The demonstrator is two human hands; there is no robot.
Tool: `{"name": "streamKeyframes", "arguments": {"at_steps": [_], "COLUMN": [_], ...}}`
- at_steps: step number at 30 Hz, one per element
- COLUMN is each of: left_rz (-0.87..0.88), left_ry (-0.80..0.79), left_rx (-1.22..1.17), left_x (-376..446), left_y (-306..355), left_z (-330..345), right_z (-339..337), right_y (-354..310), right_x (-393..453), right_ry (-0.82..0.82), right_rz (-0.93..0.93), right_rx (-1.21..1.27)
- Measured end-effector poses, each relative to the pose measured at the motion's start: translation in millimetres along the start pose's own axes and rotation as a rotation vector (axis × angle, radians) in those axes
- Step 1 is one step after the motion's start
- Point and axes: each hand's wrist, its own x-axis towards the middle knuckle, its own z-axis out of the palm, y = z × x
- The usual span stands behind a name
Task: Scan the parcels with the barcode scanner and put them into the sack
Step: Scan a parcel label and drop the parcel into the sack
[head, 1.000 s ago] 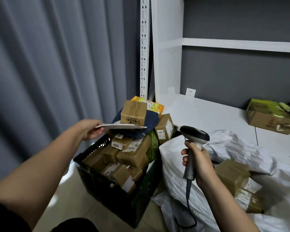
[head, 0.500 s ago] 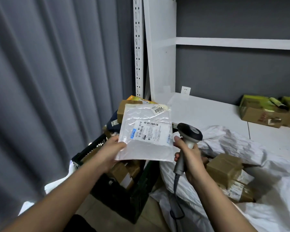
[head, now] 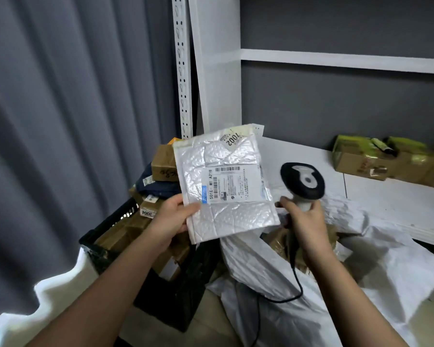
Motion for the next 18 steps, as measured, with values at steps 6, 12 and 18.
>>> {"name": "streamKeyframes", "arguments": {"at_steps": [6,12,18], "left_rz": [0.165,0.191,0.200], "left_ry": [0.214,0.267,0.260], "left_rx": [-0.027,-0.080,-0.124], "left_x": [11,26,30], "left_y": [-12,-26,-30], "left_z": [8,22,32], "right_z": [-3,32,36], "right_y": [-7,4,0], "right_x": [-12,-42,-47], "right_ry": [-0.121,-0.335,-0.322], "right_rz": [0.052,0.109,0.078], "right_rx": [0.112,0.075,0.063]}}
